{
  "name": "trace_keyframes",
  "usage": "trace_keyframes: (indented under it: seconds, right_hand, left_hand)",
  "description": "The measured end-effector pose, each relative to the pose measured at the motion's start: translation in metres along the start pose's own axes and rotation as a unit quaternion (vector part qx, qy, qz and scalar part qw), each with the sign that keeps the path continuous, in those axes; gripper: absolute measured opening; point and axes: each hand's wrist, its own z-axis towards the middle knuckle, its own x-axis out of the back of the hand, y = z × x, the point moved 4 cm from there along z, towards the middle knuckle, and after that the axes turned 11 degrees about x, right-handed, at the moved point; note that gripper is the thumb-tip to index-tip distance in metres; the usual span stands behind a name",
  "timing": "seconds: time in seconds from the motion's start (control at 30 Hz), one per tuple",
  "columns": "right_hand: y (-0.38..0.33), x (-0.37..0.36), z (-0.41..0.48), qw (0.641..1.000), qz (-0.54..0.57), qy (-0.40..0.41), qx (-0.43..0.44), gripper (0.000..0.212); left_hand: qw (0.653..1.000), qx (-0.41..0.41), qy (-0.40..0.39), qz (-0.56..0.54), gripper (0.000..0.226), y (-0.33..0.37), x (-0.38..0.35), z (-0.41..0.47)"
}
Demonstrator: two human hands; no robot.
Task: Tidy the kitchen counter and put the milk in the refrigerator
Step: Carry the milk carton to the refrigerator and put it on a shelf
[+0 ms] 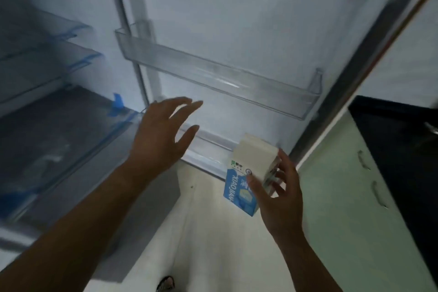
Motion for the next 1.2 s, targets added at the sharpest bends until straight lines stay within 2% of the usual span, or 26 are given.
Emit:
trace_keyframes:
  seconds: [0.1,0.2,0.33,0.63,0.77,0.9,1.03,1.2]
  right_hand:
    - [0.005,-0.036,0.014,0.996,0.025,-0.087,0.023,0.073]
    - [-0.007,-0.087,0.034,0.984,0.067,-0.158,0.047,0.075]
    - [-0.048,-0.17,0.054,0.959,0.126,-0.234,0.1,0.072]
    - [-0.166,-0.352,0.074,0.893,0.232,-0.321,0.211,0.07]
    - [-0.197,-0.409,0.076,0.878,0.249,-0.341,0.224,0.071]
    - [-0.21,-0.455,0.071,0.858,0.273,-0.369,0.23,0.065]
    - [-0.213,-0.497,0.074,0.849,0.28,-0.385,0.23,0.064]
    - [-0.233,-0.547,0.08,0.834,0.29,-0.406,0.234,0.065]
  left_hand:
    - [0.994,0.101,0.014,0.049,0.041,-0.04,0.022,-0.046]
    - [0.972,0.2,0.026,0.117,0.045,-0.073,0.059,-0.082]
    - [0.942,0.267,0.09,0.182,0.042,-0.108,0.133,-0.103]
    - [0.856,0.279,0.314,0.3,0.038,-0.162,0.297,-0.109]
    - [0.823,0.281,0.409,0.276,0.05,-0.183,0.323,-0.105]
    - [0.845,0.269,0.426,0.181,0.065,-0.207,0.319,-0.095]
    - [0.863,0.23,0.424,0.148,0.064,-0.226,0.311,-0.09]
    - [0.848,0.204,0.455,0.179,0.061,-0.242,0.301,-0.09]
